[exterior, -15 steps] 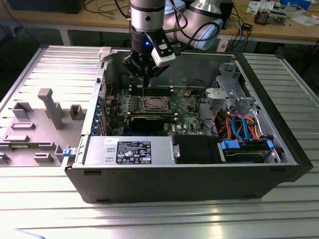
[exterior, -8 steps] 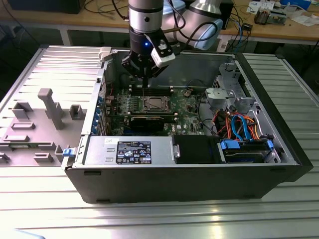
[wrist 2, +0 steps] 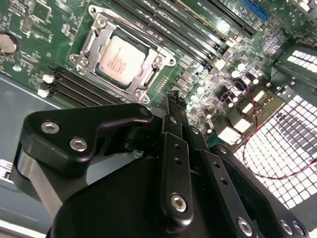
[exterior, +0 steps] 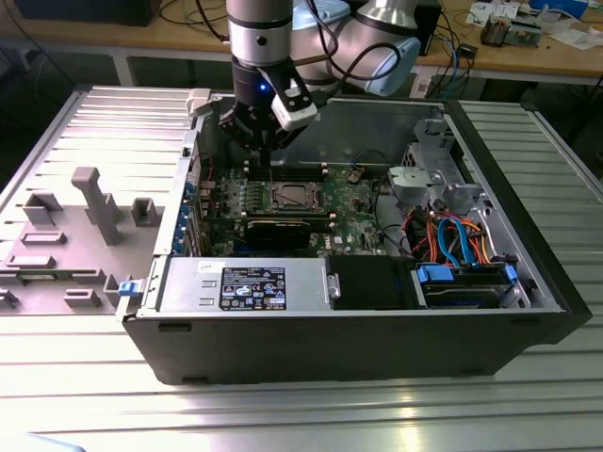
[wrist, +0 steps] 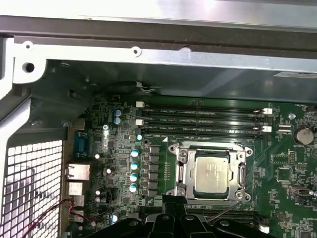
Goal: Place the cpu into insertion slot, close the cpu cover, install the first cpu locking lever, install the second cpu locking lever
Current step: 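Install the first cpu locking lever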
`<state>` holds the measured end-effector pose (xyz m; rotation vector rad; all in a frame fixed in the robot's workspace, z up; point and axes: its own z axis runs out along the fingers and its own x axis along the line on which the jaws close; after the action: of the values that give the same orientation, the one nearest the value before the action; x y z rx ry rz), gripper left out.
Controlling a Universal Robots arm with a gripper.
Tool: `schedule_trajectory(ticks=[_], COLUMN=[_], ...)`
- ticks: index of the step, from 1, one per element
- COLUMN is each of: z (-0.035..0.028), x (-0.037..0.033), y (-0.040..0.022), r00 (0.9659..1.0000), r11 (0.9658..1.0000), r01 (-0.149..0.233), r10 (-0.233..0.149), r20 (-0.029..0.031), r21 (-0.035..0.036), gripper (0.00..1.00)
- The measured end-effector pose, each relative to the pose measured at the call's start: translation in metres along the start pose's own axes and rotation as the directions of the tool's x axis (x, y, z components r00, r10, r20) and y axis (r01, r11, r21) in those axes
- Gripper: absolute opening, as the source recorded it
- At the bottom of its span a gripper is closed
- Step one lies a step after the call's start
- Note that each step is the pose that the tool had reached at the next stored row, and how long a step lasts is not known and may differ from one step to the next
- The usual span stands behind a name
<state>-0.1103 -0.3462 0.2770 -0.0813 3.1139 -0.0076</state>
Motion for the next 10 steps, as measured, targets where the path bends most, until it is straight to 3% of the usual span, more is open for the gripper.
schedule_trajectory(ticks=[4,6,10], z=[0.0044,0.0075,0.0105], x=[0.0025,0.0022,0.0022], y=[0.0035,0.0118,0.0189], r00=[1.0000,1.0000,1.0000], r11=[1.0000,1.0000,1.0000], r01=[0.001,0.001,0.001], r10=[-0.001,-0.001,-0.001], r20=[0.0005,0.0006,0.0008], r21=[-0.0002,-0.0005,-0.0055], gripper=[0.11,0.11,0.11])
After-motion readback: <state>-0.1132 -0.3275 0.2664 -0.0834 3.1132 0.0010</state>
